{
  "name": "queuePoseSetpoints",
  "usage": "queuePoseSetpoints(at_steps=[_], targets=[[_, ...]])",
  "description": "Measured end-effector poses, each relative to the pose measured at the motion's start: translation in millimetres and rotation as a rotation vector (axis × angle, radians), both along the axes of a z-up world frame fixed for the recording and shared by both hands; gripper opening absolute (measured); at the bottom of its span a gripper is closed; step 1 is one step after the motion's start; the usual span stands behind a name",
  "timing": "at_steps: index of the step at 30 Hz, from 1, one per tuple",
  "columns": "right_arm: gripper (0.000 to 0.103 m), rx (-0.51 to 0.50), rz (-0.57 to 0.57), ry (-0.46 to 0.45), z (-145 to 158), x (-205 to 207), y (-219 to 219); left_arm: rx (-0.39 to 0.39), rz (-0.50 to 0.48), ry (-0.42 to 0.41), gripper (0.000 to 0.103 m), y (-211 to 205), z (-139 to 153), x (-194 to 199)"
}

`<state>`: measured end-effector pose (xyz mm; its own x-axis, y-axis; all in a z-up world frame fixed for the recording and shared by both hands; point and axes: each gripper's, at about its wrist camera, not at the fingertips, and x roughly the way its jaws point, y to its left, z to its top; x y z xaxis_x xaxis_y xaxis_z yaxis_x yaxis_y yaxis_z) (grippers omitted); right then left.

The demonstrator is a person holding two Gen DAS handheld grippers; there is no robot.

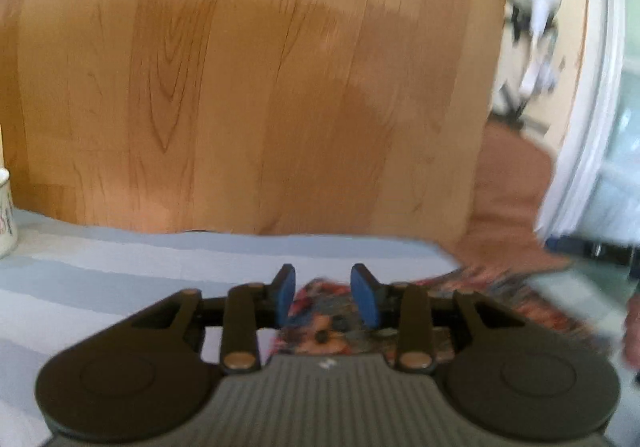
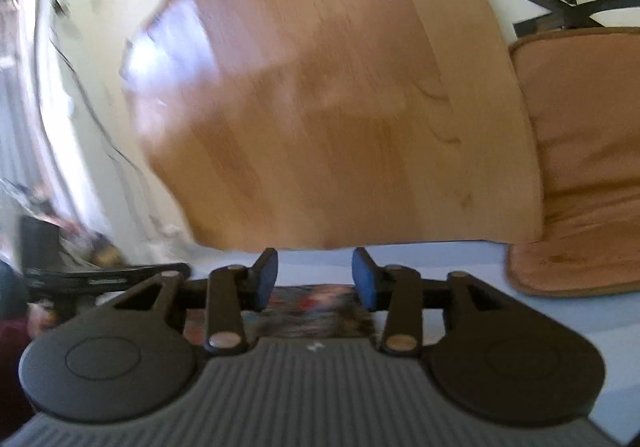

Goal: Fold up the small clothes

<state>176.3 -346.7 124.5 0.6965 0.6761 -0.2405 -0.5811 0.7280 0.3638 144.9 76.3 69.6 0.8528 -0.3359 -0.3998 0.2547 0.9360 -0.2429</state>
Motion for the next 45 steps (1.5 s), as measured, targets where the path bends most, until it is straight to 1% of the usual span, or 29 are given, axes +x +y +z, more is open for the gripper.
queuePoseSetpoints(at_steps=[1,2,4,5,6,8,9,11,12,14,16,19,23,24,25,27,28,29,30,32,33,35,37,39,40,41,43,44,45], targets=[[0.036,0.014,0.037,0.009,0,-8,3,-0.015,-0.023,-0.010,0.030,-2,3,-6],[0.031,0.003,0.077,0.020,-1,-15,7,-0.011,-0.050,-0.021,0.030,-7,5,-12],[0.028,-0.066,0.154,0.038,-12,-31,19,0.040,-0.118,-0.050,0.029,-21,2,-22],[0.029,-0.100,0.171,0.047,-20,-37,23,0.085,-0.145,-0.058,0.029,-30,-3,-26],[0.029,-0.124,0.174,0.070,-30,-42,26,0.122,-0.160,-0.048,0.029,-36,-9,-27],[0.027,-0.167,0.136,0.181,-57,-42,26,0.165,-0.162,0.031,0.029,-42,-27,-21],[0.025,-0.163,0.107,0.227,-69,-41,24,0.169,-0.158,0.064,0.030,-40,-36,-17],[0.023,-0.077,0.095,0.277,-83,-38,16,0.184,-0.153,0.072,0.031,-38,-46,-14],[0.022,-0.067,0.086,0.282,-84,-36,17,0.203,-0.144,0.066,0.031,-41,-48,-15],[0.022,-0.097,0.068,0.271,-77,-39,23,0.247,-0.119,0.066,0.031,-51,-45,-17],[0.025,-0.126,0.055,0.244,-68,-46,26,0.263,-0.098,0.081,0.033,-54,-35,-26],[0.029,-0.108,0.048,0.196,-52,-63,17,0.270,-0.101,0.044,0.039,-39,-19,-63],[0.031,-0.023,0.075,0.231,-43,-106,-12,0.311,-0.070,0.013,0.040,-11,-10,-118],[0.031,-0.027,0.076,0.225,-41,-120,-18,0.333,-0.050,0.015,0.040,-4,-12,-131],[0.031,-0.059,0.070,0.201,-40,-132,-20,0.362,-0.028,0.022,0.040,2,-15,-144],[0.032,-0.127,0.072,0.180,-39,-155,-24,0.385,0.004,0.074,0.040,16,-22,-163],[0.032,-0.133,0.083,0.214,-42,-165,-30,0.361,0.012,0.123,0.041,24,-26,-172],[0.032,-0.115,0.095,0.258,-44,-171,-37,0.303,0.013,0.187,0.043,34,-30,-180],[0.032,-0.071,0.111,0.313,-49,-178,-43,0.236,0.007,0.246,0.048,43,-34,-186],[0.041,0.030,0.132,0.398,-57,-187,-52,0.050,-0.026,0.365,0.054,62,-44,-198],[0.044,0.073,0.137,0.428,-63,-191,-54,-0.033,-0.034,0.401,0.058,69,-50,-204],[0.054,0.151,0.150,0.484,-74,-196,-54,-0.183,-0.048,0.448,0.061,77,-59,-213],[0.056,0.207,0.163,0.540,-86,-196,-50,-0.285,-0.067,0.480,0.068,81,-69,-218],[0.058,0.222,0.160,0.595,-95,-195,-42,-0.323,-0.090,0.501,0.078,77,-77,-220],[0.058,0.222,0.158,0.622,-102,-194,-37,-0.319,-0.099,0.492,0.081,73,-77,-223],[0.054,0.223,0.162,0.646,-107,-194,-34,-0.309,-0.123,0.496,0.081,68,-77,-225],[0.054,0.219,0.181,0.617,-108,-194,-24,-0.282,-0.163,0.500,0.079,56,-77,-228],[0.055,0.216,0.191,0.618,-107,-193,-19,-0.248,-0.160,0.486,0.075,50,-76,-230],[0.053,0.217,0.200,0.618,-108,-190,-13,-0.207,-0.163,0.476,0.057,43,-76,-230]])
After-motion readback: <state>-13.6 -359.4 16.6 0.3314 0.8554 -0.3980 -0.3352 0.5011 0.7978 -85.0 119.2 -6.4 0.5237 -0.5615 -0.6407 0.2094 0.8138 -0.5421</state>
